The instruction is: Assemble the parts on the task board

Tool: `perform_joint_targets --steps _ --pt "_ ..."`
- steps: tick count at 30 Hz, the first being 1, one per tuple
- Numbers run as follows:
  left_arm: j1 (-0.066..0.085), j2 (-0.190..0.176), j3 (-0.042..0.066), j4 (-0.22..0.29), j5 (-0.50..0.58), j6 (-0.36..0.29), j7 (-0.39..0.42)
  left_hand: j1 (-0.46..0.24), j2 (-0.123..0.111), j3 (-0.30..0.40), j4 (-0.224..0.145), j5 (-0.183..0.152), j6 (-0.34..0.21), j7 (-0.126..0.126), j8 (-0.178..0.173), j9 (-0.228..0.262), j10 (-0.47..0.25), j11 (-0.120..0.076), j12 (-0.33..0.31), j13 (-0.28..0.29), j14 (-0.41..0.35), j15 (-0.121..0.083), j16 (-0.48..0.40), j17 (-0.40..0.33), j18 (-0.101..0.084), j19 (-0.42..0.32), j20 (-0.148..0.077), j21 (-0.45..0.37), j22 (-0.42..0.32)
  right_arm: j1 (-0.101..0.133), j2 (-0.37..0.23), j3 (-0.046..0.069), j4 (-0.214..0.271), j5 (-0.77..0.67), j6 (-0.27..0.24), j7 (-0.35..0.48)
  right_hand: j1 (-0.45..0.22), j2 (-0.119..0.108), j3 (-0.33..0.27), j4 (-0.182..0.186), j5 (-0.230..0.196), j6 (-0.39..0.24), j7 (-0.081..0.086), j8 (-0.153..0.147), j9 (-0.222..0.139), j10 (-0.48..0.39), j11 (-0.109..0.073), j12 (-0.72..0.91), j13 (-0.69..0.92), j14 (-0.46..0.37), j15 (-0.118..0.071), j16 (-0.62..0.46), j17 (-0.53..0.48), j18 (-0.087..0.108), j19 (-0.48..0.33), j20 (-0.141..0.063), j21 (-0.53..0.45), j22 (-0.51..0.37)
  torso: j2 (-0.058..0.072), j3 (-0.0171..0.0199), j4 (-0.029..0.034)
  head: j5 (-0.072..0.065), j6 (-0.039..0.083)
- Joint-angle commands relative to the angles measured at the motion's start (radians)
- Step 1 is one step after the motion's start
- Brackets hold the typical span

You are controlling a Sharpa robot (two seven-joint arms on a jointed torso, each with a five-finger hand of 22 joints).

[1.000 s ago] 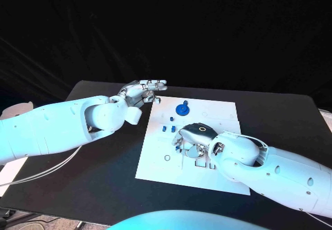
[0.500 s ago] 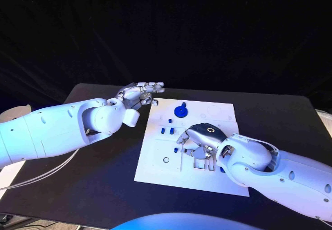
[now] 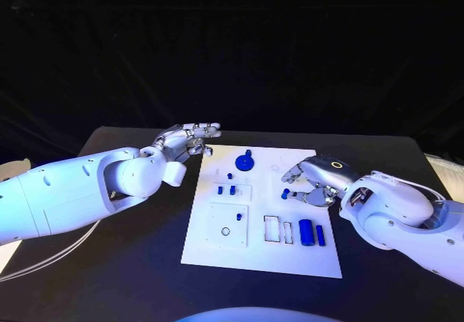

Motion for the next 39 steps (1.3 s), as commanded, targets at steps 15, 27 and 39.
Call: perform_joint_targets --steps 15,27,39 --pt "0.000 0.000 -0.001 0.002 -0.001 0.023 0.004 -0.003 -0.001 -0.005 -0.002 0.000 -0.006 -0.002 0.007 -0.001 -0.008 -0.002 0.007 -0.001 -0.004 0.001 -0.003 -0.002 0.019 -0.002 0.001 -0.005 -0.001 0.001 0.033 -0.002 -0.042 -0.028 0.075 -0.025 0.021 0.011 -0.013 0.004 -0.003 0.000 -0.008 0.003 0.000 0.014 -0.012 0.009 0.002 0.063 0.000 -0.007 0.067 0.011 0.003 0.003 -0.006 -0.003 0.000 -0.0010 0.0029 -0.003 0.004" --pt "0.000 0.000 -0.001 0.003 -0.001 0.025 0.004 -0.003 -0.001 -0.005 -0.002 0.000 -0.006 -0.002 0.007 -0.001 -0.008 -0.002 0.007 -0.001 -0.004 0.001 -0.003 -0.002 0.019 -0.002 0.001 -0.005 -0.001 -0.006 0.075 -0.006 -0.075 -0.029 0.115 -0.014 0.038 0.040 0.009 0.012 -0.002 0.069 -0.018 0.023 0.010 0.092 -0.026 0.029 0.003 0.065 -0.011 -0.006 0.065 0.010 0.007 -0.006 -0.005 -0.001 0.000 -0.0005 0.0013 0.003 -0.003" --pt "0.000 -0.001 -0.001 0.002 -0.001 0.025 0.003 -0.003 -0.001 -0.005 -0.002 0.000 -0.006 -0.002 0.007 -0.001 -0.008 -0.002 0.007 -0.001 -0.004 0.001 -0.003 -0.002 0.019 -0.002 0.001 -0.005 -0.001 -0.009 0.090 -0.008 -0.094 -0.047 0.139 -0.021 0.052 0.051 0.036 0.009 -0.002 0.108 -0.024 0.026 0.014 0.136 -0.034 0.022 0.001 0.065 -0.019 -0.004 0.066 0.009 0.011 -0.014 -0.003 0.002 0.000 -0.0005 0.0014 0.002 -0.004"
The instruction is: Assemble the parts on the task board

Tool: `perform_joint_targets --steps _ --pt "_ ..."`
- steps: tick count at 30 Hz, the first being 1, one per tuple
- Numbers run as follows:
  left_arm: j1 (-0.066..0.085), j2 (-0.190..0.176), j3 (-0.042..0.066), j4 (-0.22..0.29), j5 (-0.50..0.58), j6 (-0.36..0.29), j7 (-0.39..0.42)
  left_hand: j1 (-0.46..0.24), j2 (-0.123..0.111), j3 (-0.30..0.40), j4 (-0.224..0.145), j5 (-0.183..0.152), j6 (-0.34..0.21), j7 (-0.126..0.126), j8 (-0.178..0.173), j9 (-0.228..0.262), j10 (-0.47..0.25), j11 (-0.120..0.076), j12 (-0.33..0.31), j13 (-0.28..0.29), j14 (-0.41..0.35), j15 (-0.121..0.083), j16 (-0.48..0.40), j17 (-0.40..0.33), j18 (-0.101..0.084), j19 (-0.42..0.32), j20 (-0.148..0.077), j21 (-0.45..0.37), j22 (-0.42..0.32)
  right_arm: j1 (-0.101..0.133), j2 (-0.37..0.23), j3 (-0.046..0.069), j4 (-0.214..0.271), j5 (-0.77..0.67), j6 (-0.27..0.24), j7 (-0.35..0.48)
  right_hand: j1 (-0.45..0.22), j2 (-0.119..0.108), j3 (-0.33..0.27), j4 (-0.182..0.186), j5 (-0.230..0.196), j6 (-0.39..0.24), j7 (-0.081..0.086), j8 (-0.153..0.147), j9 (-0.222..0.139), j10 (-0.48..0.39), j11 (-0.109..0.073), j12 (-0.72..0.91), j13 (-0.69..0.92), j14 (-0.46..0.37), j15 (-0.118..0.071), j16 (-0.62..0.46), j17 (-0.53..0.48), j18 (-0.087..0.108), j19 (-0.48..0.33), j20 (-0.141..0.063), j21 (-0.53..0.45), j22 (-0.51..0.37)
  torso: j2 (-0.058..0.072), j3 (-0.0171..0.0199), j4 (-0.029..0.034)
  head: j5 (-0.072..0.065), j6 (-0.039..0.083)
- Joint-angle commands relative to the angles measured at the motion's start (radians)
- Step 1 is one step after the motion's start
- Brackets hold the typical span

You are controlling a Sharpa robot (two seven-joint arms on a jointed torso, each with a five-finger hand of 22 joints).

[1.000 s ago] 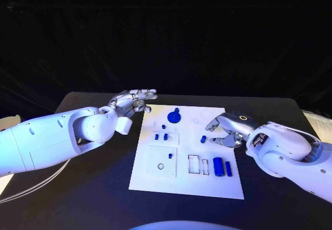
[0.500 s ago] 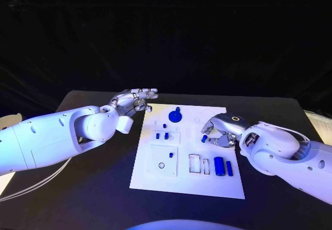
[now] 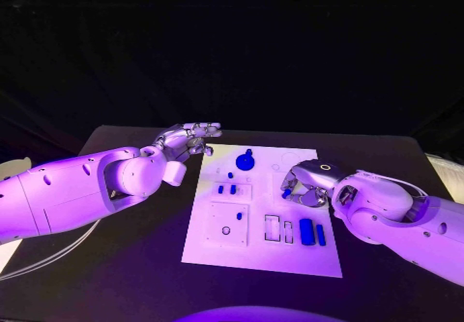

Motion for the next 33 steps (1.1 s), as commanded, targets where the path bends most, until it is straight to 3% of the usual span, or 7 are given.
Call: perform_joint_targets --steps 1,8,17,24,33 --pt "0.000 0.000 0.000 0.002 -0.001 0.020 0.004 -0.003 -0.001 -0.005 -0.002 0.000 -0.006 -0.002 0.003 -0.001 -0.008 -0.002 0.000 -0.001 -0.004 0.000 -0.003 -0.001 0.019 -0.002 0.001 -0.005 -0.001 -0.003 0.007 -0.002 -0.006 -0.024 0.033 -0.002 0.003 0.009 0.012 -0.001 -0.001 0.012 0.000 0.003 0.002 0.012 0.000 -0.005 0.000 0.069 -0.008 0.000 0.066 0.009 0.003 -0.007 -0.003 0.002 0.000 0.0001 -0.0002 0.000 -0.001" --pt "0.000 0.001 0.000 0.002 -0.001 0.020 0.004 -0.003 -0.001 -0.005 -0.002 0.000 -0.006 -0.002 0.003 -0.001 -0.008 -0.002 0.000 -0.001 -0.004 0.000 -0.003 -0.001 0.019 -0.002 0.001 -0.005 -0.001 -0.007 0.021 -0.003 -0.020 -0.037 0.020 -0.009 0.007 0.022 0.025 -0.001 -0.002 0.025 -0.002 0.003 0.004 0.027 -0.003 -0.010 0.001 0.070 -0.011 0.001 0.068 0.009 0.005 -0.010 -0.002 0.004 -0.001 0.0002 0.0014 0.000 -0.003" --pt "0.000 0.001 0.000 0.001 -0.001 0.021 0.003 -0.003 -0.001 -0.005 -0.002 0.000 -0.006 -0.002 0.003 -0.001 -0.008 -0.002 0.000 -0.001 -0.004 0.000 -0.003 -0.001 0.019 -0.002 0.001 -0.005 -0.001 -0.010 0.018 -0.003 -0.011 -0.050 -0.075 -0.001 0.021 0.044 0.048 -0.013 -0.003 0.065 -0.014 0.016 0.016 0.080 -0.019 -0.006 0.006 0.072 -0.025 0.011 0.079 0.006 0.012 -0.023 0.008 0.018 0.000 0.0003 -0.0005 0.001 -0.004" --pt "0.000 0.002 0.000 0.000 -0.001 0.023 0.000 -0.003 -0.001 -0.005 -0.002 0.000 -0.006 -0.002 0.003 -0.001 -0.008 -0.002 0.000 -0.001 -0.004 0.000 -0.003 -0.001 0.019 -0.002 0.001 -0.005 -0.001 -0.005 -0.006 0.003 0.027 -0.024 -0.103 0.000 0.021 0.045 0.049 -0.014 -0.003 0.067 -0.014 0.017 0.017 0.083 -0.020 -0.007 0.006 0.072 -0.025 0.011 0.081 0.005 0.013 -0.025 0.009 0.019 -0.002 -0.0009 0.0002 -0.002 -0.005" --pt "0.000 0.003 0.000 -0.002 -0.001 0.026 -0.003 -0.003 0.000 -0.006 -0.004 0.000 -0.007 -0.002 0.005 0.000 -0.009 -0.002 0.004 -0.001 -0.003 0.000 -0.001 0.001 0.019 -0.002 0.001 -0.006 -0.002 0.019 -0.040 0.012 0.085 0.016 -0.119 -0.002 0.018 0.041 0.052 -0.017 -0.003 0.062 -0.011 0.012 0.017 0.077 -0.017 -0.018 0.003 0.072 -0.025 0.009 0.076 0.006 0.012 -0.026 0.007 0.016 -0.001 -0.0013 -0.0015 0.000 -0.004"
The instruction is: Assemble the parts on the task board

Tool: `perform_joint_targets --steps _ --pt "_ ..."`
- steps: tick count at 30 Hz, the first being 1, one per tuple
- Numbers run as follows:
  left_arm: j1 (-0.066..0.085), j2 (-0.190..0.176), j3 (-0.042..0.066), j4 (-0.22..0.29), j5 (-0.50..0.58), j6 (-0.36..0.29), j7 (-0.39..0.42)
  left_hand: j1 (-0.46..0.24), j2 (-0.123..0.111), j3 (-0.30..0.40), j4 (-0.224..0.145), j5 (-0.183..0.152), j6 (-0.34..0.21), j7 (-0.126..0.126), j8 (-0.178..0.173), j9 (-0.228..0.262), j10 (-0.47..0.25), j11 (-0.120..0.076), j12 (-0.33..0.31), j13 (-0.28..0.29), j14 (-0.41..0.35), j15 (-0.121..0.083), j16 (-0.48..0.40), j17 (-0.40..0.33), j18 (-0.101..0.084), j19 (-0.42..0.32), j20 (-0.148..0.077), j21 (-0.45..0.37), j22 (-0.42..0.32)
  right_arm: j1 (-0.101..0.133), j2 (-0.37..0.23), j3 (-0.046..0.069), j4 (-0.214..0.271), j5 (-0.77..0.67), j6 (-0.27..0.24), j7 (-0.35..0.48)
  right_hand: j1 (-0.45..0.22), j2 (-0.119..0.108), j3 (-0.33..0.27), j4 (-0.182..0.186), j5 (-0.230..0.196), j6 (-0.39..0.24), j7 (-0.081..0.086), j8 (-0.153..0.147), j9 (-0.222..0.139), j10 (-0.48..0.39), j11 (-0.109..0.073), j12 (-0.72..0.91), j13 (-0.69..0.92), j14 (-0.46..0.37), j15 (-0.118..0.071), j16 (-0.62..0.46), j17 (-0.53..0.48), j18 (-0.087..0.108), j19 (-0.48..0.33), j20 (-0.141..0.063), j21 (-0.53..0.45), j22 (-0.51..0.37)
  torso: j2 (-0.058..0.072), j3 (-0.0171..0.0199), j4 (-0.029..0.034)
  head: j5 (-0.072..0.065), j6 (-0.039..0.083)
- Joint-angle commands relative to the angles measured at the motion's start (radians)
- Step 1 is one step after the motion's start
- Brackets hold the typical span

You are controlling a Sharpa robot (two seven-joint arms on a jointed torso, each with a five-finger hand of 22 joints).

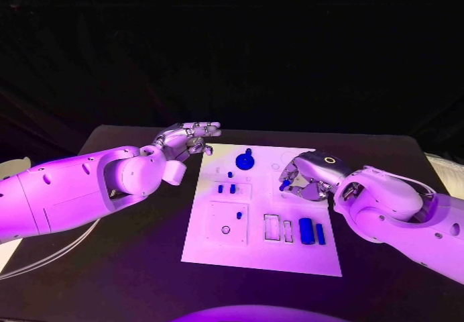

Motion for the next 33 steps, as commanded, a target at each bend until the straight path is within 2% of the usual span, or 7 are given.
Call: perform_joint_targets --steps 1,4,8,12,16,23,33 --pt "0.000 0.002 0.000 0.002 -0.001 0.023 0.000 -0.003 0.000 -0.003 -0.001 0.000 -0.007 -0.002 0.005 0.000 -0.007 0.001 0.004 -0.001 -0.003 0.000 -0.001 0.001 0.019 -0.002 0.001 -0.006 -0.001 0.005 -0.007 0.001 0.020 0.026 -0.028 0.001 0.013 0.019 0.004 -0.001 0.003 0.009 -0.003 -0.003 0.001 0.004 0.001 -0.004 -0.002 0.068 -0.007 0.003 0.076 0.006 -0.001 -0.006 0.002 -0.002 0.002 -0.0003 0.0007 0.000 0.000" --pt "0.000 0.003 0.000 0.002 -0.001 0.025 -0.001 -0.003 0.000 -0.003 -0.001 0.000 -0.007 -0.002 0.005 0.000 -0.007 0.001 0.004 -0.001 -0.003 0.000 -0.001 0.001 0.019 -0.002 0.001 -0.006 -0.001 0.007 -0.005 0.002 0.040 0.046 -0.037 0.007 0.013 0.019 0.004 -0.001 0.003 0.009 -0.003 -0.003 0.001 0.004 0.001 -0.005 -0.002 0.068 -0.007 0.003 0.076 0.006 -0.001 -0.007 0.002 -0.002 0.002 0.0004 0.0026 0.002 -0.002" --pt "0.000 0.004 0.000 0.001 -0.001 0.025 0.000 -0.003 0.000 -0.004 -0.001 0.000 -0.007 -0.002 0.006 0.000 -0.007 0.001 0.005 -0.001 -0.004 0.000 -0.002 -0.003 0.019 -0.002 0.001 -0.006 -0.001 -0.006 0.019 0.002 0.066 0.066 -0.044 0.021 0.013 0.018 0.005 -0.001 0.003 0.009 -0.003 -0.004 0.001 0.004 0.001 -0.006 -0.003 0.068 -0.007 0.002 0.076 0.006 -0.001 -0.007 0.002 -0.002 0.001 -0.0006 0.0003 0.009 -0.003" --pt "0.000 0.009 0.000 -0.001 -0.001 0.027 0.000 -0.003 0.000 -0.004 -0.001 0.000 -0.007 -0.002 0.006 0.000 -0.007 0.001 0.005 -0.001 -0.004 0.000 -0.002 -0.003 0.019 -0.002 0.001 -0.006 -0.001 -0.038 0.073 0.001 0.093 0.068 -0.050 0.039 0.013 0.019 0.006 -0.002 0.003 0.008 -0.002 -0.004 0.001 0.003 0.001 -0.007 -0.003 0.068 -0.006 0.002 0.075 0.006 -0.002 -0.007 0.001 -0.004 0.002 0.0002 0.0032 0.016 -0.007" --pt "0.000 0.013 0.000 -0.002 -0.001 0.029 0.000 -0.003 0.000 -0.004 -0.001 0.000 -0.007 -0.002 0.006 0.000 -0.007 0.001 0.005 -0.001 -0.004 0.000 -0.002 -0.003 0.019 -0.002 0.001 -0.006 -0.001 -0.068 0.127 -0.003 0.099 0.056 -0.046 0.052 0.014 0.019 0.007 -0.003 0.003 0.007 -0.001 -0.005 0.001 0.003 0.002 -0.009 -0.003 0.067 -0.006 0.001 0.074 0.007 -0.002 -0.007 -0.001 -0.006 0.002 -0.0002 0.0029 0.028 -0.013" --pt "0.000 0.016 0.000 0.000 -0.001 0.029 0.000 -0.003 0.000 -0.004 -0.001 0.000 -0.007 -0.002 0.006 0.000 -0.007 0.001 0.005 -0.001 -0.004 0.000 -0.002 -0.003 0.019 -0.002 0.001 -0.006 -0.001 -0.100 0.197 -0.019 0.057 0.043 -0.008 0.063 0.014 0.019 0.008 -0.004 0.003 0.006 0.000 -0.006 0.001 0.002 0.003 -0.010 -0.003 0.067 -0.006 0.001 0.074 0.007 -0.003 -0.008 -0.002 -0.008 0.002 -0.0024 0.0013 0.036 -0.017" --pt "0.000 0.016 0.000 0.000 -0.001 0.029 0.000 -0.003 0.000 -0.004 -0.001 0.000 -0.007 -0.002 0.006 0.000 -0.007 0.001 0.005 -0.001 -0.004 0.000 -0.002 -0.003 0.019 -0.002 0.001 -0.006 -0.001 -0.122 0.229 -0.029 0.007 0.034 0.038 0.063 0.013 0.018 0.007 -0.004 0.003 0.005 0.001 -0.007 0.001 0.002 0.003 -0.012 -0.003 0.067 -0.005 0.001 0.074 0.007 -0.003 -0.008 -0.002 -0.008 0.002 0.0003 0.0001 0.042 -0.023"
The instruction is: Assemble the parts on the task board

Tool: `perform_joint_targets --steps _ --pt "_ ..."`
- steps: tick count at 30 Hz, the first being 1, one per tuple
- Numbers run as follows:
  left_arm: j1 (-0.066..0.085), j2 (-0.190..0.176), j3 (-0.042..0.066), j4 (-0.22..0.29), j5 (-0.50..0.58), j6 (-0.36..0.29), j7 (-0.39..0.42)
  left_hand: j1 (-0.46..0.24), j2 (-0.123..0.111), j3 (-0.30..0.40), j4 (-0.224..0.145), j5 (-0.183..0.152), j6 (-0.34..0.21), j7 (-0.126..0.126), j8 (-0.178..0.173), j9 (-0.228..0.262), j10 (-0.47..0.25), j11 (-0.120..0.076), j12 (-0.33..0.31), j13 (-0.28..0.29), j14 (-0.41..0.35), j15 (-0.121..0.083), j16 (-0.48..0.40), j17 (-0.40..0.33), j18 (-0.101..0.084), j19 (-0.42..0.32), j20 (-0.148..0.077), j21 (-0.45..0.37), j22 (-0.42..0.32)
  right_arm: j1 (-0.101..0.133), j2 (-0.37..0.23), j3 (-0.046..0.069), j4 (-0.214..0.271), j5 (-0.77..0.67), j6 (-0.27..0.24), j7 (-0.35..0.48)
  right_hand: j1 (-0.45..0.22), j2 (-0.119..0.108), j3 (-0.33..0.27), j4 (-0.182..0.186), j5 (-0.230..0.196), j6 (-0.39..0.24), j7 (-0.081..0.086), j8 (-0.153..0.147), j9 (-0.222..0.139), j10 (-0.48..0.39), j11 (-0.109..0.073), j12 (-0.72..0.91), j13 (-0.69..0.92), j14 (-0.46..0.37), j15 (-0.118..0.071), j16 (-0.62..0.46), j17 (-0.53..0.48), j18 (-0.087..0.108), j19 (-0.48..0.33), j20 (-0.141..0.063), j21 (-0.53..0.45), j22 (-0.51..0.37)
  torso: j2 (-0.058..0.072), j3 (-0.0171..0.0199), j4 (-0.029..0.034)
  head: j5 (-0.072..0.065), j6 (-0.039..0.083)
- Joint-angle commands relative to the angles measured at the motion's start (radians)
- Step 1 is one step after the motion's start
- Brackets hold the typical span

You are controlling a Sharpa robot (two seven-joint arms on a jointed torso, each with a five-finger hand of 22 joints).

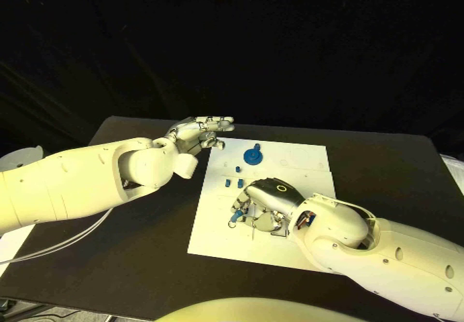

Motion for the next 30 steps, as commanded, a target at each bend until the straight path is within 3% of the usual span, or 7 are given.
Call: perform_joint_targets --steps 1,25,30 --pt "0.000 0.002 0.000 0.001 -0.001 0.020 0.005 -0.003 0.000 -0.004 -0.001 0.000 -0.007 -0.002 0.006 0.000 -0.006 0.002 0.005 -0.001 -0.004 0.000 -0.002 -0.001 0.019 -0.002 0.001 -0.006 -0.001 -0.005 0.009 -0.001 -0.010 -0.020 0.048 0.012 0.007 0.013 0.005 -0.001 0.003 0.003 0.003 0.004 0.001 -0.001 0.002 -0.006 0.001 0.067 -0.006 0.001 0.074 0.007 0.001 -0.004 -0.002 0.000 0.000 0.0017 0.0000 0.001 -0.003" --pt "0.000 0.002 0.000 0.001 -0.001 0.022 0.003 -0.003 0.000 -0.004 -0.001 0.000 -0.007 -0.002 0.006 0.000 -0.006 0.002 0.005 -0.001 -0.004 0.000 -0.002 -0.001 0.019 -0.002 0.001 -0.006 -0.001 -0.012 0.045 -0.009 -0.055 -0.054 0.101 -0.013 0.005 0.012 0.004 -0.001 0.003 0.003 0.004 0.003 0.001 -0.001 0.003 -0.007 0.001 0.067 -0.005 0.001 0.073 0.007 0.000 -0.004 -0.003 -0.001 -0.001 0.0010 0.0004 0.002 -0.011" --pt "0.000 0.001 0.000 0.002 -0.001 0.022 0.003 -0.003 0.000 -0.004 -0.001 0.000 -0.007 -0.002 0.006 0.000 -0.006 0.002 0.005 -0.001 -0.004 0.000 -0.002 -0.001 0.019 -0.002 0.001 -0.006 -0.001 -0.012 0.051 -0.012 -0.059 -0.060 0.094 -0.019 -0.021 -0.010 -0.006 0.007 0.003 -0.035 0.019 -0.021 -0.007 -0.042 0.019 -0.021 -0.004 0.066 0.006 -0.002 0.069 0.007 -0.003 0.002 -0.008 -0.007 0.000 0.0005 -0.0003 0.002 -0.010"
